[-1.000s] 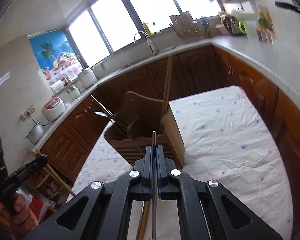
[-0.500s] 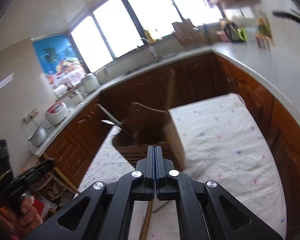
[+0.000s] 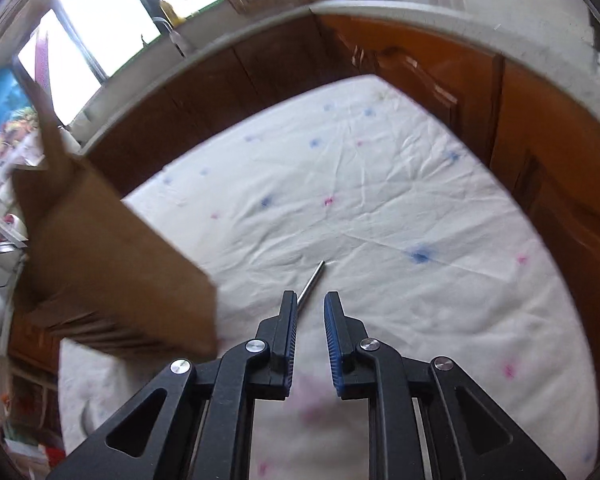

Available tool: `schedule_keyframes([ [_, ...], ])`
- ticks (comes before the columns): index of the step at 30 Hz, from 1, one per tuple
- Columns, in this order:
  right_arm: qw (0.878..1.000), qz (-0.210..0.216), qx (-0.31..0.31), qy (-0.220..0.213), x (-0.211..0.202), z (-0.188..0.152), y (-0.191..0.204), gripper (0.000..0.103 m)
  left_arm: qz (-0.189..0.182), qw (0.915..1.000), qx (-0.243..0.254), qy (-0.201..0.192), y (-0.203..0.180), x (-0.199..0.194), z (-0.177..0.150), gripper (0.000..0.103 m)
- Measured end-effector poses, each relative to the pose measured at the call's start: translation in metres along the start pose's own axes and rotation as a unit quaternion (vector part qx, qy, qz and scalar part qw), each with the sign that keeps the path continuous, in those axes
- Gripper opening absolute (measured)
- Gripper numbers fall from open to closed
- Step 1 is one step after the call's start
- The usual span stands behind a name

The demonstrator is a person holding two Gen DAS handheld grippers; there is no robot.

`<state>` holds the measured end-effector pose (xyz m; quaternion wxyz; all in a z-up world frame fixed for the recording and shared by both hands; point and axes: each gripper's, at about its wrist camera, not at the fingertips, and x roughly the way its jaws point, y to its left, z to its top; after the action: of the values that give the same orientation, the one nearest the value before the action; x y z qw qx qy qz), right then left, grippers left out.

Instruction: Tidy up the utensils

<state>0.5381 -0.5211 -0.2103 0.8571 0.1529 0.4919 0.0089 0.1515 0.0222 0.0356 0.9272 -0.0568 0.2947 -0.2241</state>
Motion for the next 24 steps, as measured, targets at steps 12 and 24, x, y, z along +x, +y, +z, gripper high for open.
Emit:
schedule_keyframes([
  [12, 0.997, -0.041, -0.060, 0.013, 0.018, -0.002, 0.014, 0.008, -0.004, 1.0000, -0.008, -0.001, 0.005, 0.008, 0.003, 0.004],
  [24, 0.994, 0.090, -0.027, -0.049, -0.064, -0.019, 0.015, 0.003, 0.000, 1.0000, -0.005, -0.007, 0.000, 0.003, 0.003, 0.004],
])
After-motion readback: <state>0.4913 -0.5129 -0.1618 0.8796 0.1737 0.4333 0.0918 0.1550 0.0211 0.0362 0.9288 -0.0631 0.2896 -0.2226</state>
